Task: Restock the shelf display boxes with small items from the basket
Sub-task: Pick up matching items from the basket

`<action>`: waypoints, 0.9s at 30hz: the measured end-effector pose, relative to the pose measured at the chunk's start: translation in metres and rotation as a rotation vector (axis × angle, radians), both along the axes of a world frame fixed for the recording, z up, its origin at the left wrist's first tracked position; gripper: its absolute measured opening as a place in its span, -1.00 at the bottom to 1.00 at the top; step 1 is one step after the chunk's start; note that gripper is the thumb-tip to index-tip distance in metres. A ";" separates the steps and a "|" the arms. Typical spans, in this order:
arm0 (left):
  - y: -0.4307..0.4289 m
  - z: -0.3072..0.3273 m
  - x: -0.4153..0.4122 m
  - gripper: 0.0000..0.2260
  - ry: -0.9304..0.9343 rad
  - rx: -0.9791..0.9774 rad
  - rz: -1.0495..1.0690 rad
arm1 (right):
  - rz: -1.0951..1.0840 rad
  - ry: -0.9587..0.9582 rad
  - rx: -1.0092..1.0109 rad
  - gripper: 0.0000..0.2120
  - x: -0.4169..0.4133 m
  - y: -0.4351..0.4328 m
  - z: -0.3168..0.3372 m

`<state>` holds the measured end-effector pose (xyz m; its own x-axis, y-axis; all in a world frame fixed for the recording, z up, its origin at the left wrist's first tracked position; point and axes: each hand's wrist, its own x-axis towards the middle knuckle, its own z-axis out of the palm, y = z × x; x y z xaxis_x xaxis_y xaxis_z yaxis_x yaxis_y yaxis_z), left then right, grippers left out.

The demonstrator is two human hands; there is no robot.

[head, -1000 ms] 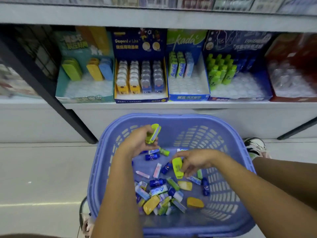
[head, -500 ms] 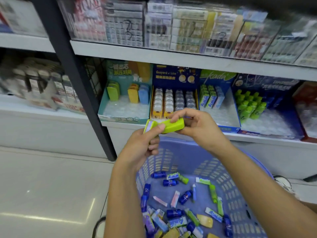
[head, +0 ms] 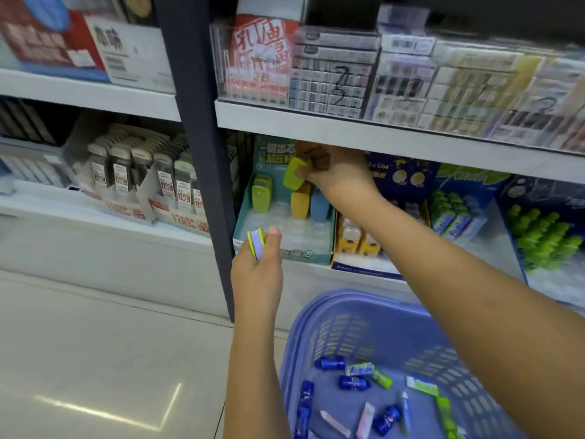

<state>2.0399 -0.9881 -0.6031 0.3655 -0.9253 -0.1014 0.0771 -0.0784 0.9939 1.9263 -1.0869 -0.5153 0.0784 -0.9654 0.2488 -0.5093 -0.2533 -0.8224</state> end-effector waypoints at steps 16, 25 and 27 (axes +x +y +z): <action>0.002 -0.004 0.011 -0.67 0.043 0.065 -0.046 | 0.019 0.756 -0.130 -0.75 0.023 -0.046 -0.029; 0.002 -0.002 0.011 -0.66 0.049 0.074 -0.067 | 0.076 0.887 -0.026 -0.76 0.034 -0.049 -0.006; 0.001 -0.001 0.012 -0.66 0.045 0.074 -0.075 | 0.038 0.863 -0.041 -0.80 0.034 -0.049 -0.008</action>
